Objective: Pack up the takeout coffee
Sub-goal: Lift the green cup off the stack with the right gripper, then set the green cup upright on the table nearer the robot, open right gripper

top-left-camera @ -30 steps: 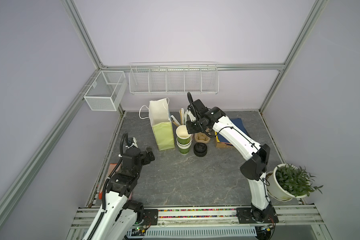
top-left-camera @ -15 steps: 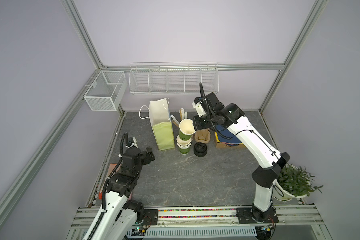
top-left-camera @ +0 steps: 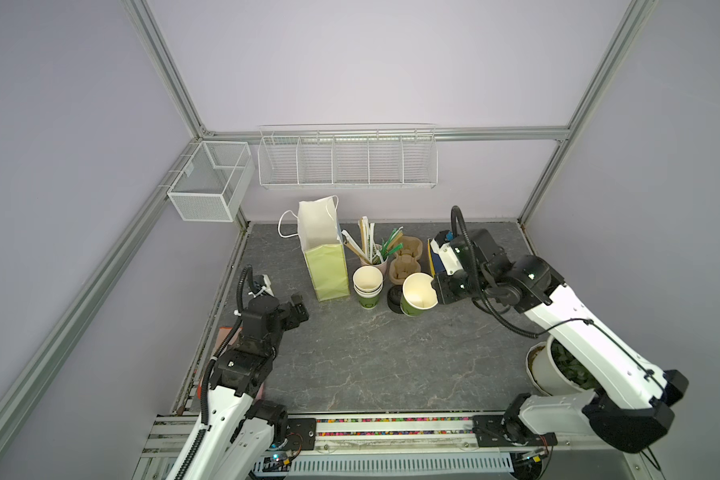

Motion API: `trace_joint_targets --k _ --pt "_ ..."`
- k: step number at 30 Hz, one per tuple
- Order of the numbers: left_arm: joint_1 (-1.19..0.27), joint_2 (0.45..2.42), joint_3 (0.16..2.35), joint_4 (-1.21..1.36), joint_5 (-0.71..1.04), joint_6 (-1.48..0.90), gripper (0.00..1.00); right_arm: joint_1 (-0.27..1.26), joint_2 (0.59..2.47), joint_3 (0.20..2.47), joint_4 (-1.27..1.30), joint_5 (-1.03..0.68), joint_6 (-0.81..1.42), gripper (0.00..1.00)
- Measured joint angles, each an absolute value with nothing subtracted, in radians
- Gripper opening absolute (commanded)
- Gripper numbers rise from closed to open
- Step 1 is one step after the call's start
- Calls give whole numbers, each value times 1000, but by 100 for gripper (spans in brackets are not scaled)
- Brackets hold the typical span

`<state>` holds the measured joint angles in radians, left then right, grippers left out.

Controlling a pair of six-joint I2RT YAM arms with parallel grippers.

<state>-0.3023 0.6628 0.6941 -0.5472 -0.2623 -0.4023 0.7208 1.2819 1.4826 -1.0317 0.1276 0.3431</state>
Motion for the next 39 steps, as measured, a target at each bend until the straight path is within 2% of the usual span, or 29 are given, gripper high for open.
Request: trace_joint_targets --k 6,15,26,28,36,38,39 --pt "-305 757 776 -594 -215 -408 99 639 1159 1194 -957 134 365 7" --pt "-311 798 786 -623 -186 -407 99 587 1158 1010 -813 91 398 7" --pt "-321 791 786 -627 -232 -395 99 582 1271 950 -683 41 450 7" --pt "-325 794 786 -628 -232 -392 99 582 1285 950 -682 49 456 12" --pt "-328 798 786 -628 -232 -384 99 591 1327 950 -682 81 469 15" --pt "-328 799 786 -628 -231 -384 99 596 1329 950 -682 84 472 19" --pt "-328 799 786 -628 -231 -384 99 598 1329 950 -682 86 475 25"
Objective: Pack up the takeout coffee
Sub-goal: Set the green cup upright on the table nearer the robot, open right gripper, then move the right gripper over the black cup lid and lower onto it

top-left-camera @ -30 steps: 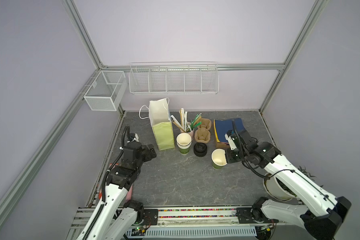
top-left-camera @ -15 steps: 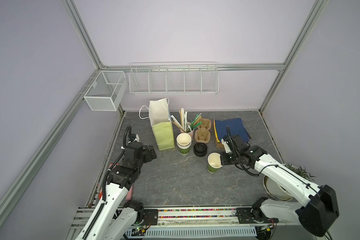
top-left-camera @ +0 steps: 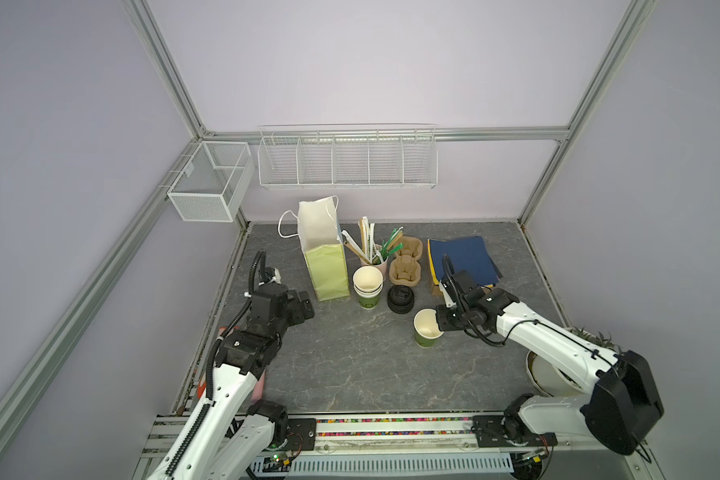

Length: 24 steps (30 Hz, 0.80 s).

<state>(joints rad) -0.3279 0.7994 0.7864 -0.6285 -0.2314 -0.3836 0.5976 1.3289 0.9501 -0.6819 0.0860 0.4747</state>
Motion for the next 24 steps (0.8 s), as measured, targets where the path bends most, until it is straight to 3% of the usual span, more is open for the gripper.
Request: trace_joint_targets --k 9,13,18,24 --pt "-328 804 786 -628 -231 -383 99 600 1306 1060 -739 128 462 68" --pt "-328 804 786 -628 -232 -381 99 604 1322 1168 -764 134 441 80" --pt "-328 804 786 -628 -233 -381 99 634 1448 1308 -784 131 416 88" --pt "-328 805 786 -628 -239 -380 99 667 1673 1424 -791 132 403 89"
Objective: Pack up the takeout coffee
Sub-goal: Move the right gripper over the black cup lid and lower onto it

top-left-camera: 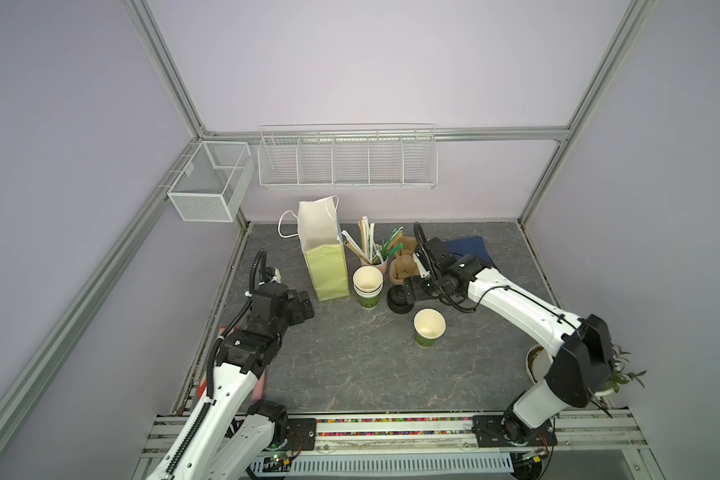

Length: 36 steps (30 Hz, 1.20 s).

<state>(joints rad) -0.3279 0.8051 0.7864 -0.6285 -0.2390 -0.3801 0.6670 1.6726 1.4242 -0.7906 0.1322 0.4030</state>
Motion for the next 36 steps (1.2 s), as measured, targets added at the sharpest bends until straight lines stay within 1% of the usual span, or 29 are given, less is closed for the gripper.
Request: trace_joint_targets --k 7,14,19,36 --pt "-328 813 786 -628 -239 -380 99 681 1833 1517 -795 135 403 89" --pt "-328 813 786 -628 -239 -373 99 690 1929 1545 -789 148 402 87" --pt "-328 813 786 -628 -239 -369 99 690 1961 1551 -788 158 398 84" --pt "-328 815 786 -628 -239 -364 99 691 2027 1606 -776 187 380 80"
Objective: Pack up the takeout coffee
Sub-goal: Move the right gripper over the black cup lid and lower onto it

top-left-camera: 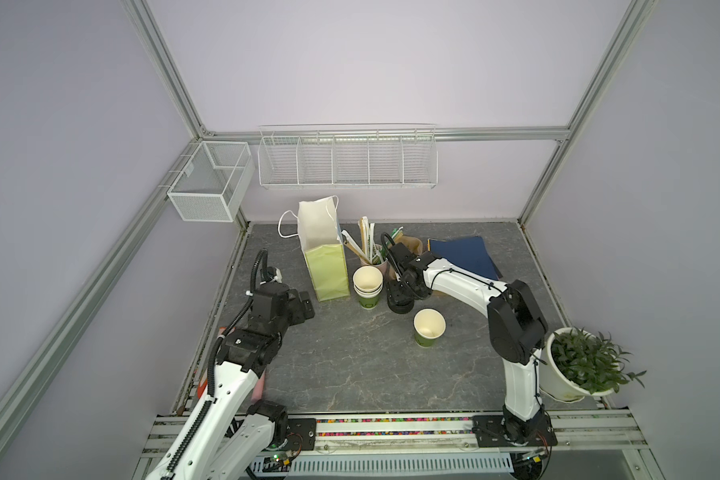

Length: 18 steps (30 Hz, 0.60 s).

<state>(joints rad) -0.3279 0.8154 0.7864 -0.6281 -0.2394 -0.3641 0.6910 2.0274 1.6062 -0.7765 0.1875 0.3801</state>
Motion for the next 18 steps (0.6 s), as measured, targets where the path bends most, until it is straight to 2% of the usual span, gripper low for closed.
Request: trace_joint_targets --k 9,18 --pt "-328 817 786 -628 -243 -362 99 691 2065 1636 -776 189 365 79" --pt "-328 818 786 -628 -246 -362 99 693 2067 1637 -778 194 357 72"
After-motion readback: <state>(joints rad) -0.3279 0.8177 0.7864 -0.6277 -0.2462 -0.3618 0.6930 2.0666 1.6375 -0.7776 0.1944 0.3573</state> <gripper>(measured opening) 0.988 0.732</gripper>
